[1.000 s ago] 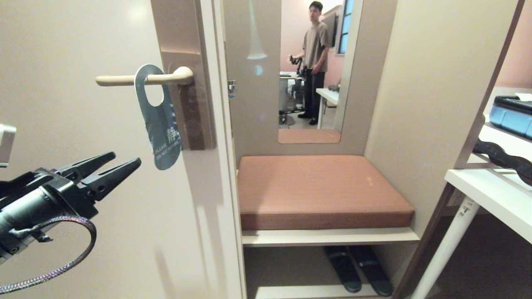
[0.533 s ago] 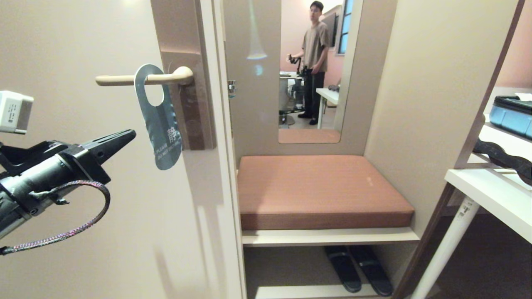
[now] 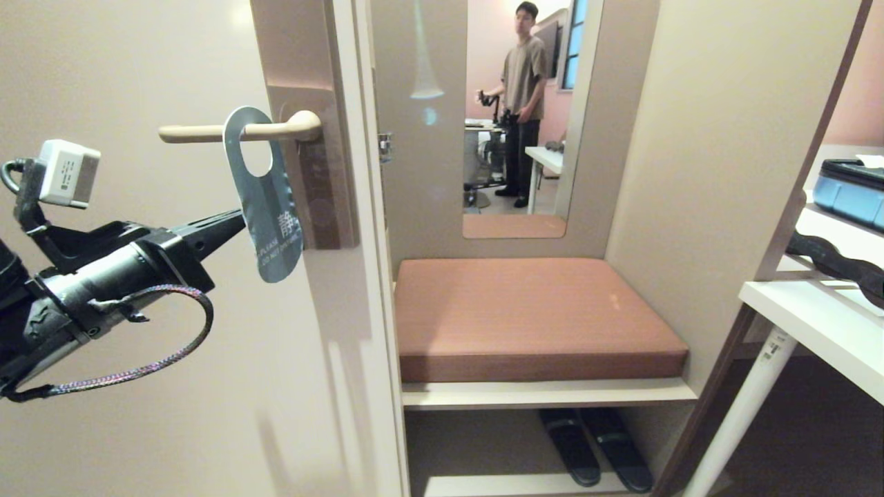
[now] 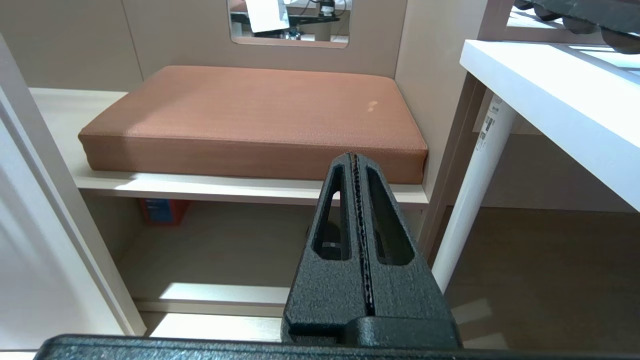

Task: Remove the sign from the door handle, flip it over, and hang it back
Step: Hang the sign back with the other side facing out

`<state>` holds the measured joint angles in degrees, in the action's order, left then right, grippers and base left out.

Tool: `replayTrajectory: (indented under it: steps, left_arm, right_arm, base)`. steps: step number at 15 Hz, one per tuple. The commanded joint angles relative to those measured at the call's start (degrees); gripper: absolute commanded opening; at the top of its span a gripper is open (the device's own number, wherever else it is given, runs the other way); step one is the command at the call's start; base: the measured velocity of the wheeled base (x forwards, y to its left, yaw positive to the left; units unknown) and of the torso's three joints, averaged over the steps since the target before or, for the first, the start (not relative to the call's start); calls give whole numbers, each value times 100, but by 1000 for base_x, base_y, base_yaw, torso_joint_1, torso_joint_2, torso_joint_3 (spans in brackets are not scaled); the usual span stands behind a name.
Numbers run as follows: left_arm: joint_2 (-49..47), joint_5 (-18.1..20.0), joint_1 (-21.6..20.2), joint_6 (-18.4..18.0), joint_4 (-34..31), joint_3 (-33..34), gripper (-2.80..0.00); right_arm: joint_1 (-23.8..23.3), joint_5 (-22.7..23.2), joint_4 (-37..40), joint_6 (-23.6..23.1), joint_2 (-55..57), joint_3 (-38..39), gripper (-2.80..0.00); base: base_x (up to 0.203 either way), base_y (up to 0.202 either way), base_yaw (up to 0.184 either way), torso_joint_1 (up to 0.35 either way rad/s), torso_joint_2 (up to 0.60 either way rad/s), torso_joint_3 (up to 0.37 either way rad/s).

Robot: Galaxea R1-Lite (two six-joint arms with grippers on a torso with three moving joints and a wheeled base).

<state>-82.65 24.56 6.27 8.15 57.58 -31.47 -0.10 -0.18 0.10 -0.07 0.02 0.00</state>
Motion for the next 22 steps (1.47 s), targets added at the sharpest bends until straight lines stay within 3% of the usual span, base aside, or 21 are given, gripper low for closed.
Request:
replayTrajectory:
  steps: [1, 7, 22]
  left_arm:
    - [-182, 14, 142, -3, 34, -103, -280]
    - [-576, 5, 367, -24, 51, -519, -280]
    - [-660, -13, 1016, 56, 394, -765, -280]
  right_arm:
    - [1, 1, -1, -1, -2, 0, -280]
    - [1, 1, -1, -1, -2, 0, -280]
    - [1, 1, -1, -1, -2, 0, -280]
  base:
    - [0, 0, 0, 0, 0, 0]
    - [0, 0, 0, 0, 0, 0]
    - [0, 0, 0, 0, 0, 0]
